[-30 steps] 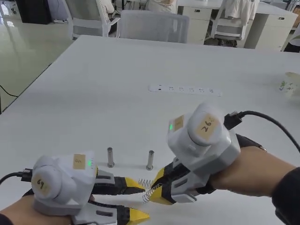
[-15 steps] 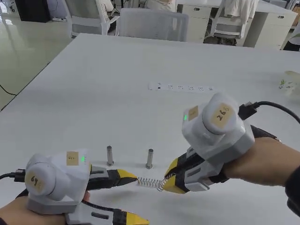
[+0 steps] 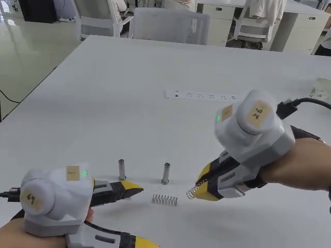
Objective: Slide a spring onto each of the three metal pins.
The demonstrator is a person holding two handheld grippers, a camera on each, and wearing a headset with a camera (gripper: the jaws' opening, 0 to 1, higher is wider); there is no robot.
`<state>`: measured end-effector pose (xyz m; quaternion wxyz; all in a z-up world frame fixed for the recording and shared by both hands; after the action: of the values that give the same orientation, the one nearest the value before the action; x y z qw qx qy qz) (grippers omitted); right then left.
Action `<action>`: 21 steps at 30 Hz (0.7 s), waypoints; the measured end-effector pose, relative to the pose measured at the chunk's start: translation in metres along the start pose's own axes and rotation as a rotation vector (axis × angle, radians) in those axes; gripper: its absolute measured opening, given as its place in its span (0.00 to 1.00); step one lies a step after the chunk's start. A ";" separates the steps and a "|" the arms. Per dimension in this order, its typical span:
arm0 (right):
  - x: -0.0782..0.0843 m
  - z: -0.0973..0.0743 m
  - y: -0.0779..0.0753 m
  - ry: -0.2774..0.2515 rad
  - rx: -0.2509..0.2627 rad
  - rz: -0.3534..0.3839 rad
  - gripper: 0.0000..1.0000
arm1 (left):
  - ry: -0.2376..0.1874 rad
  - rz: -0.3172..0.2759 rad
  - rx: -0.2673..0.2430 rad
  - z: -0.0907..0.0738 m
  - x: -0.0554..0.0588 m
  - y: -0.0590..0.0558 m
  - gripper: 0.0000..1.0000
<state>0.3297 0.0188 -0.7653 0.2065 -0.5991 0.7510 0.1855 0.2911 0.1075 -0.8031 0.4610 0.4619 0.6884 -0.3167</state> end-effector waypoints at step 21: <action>0.008 -0.021 -0.031 0.077 0.041 -0.014 0.08 | -0.018 -0.035 -0.060 -0.012 0.002 0.005 0.71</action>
<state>0.3571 -0.0050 -0.7529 0.1911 -0.6067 0.7577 0.1456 0.2911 0.1207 -0.8003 0.4753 0.4330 0.7013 -0.3080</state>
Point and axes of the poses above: the centre of the closed fingertips' face, and the gripper's own axes: z roughly forward along the fingers, y roughly to its left, x roughly out of its underside, the point moved 2 cm from there along -z, roughly backward along the fingers, and after that the axes turned 5 degrees about z, right-handed, at the moved point
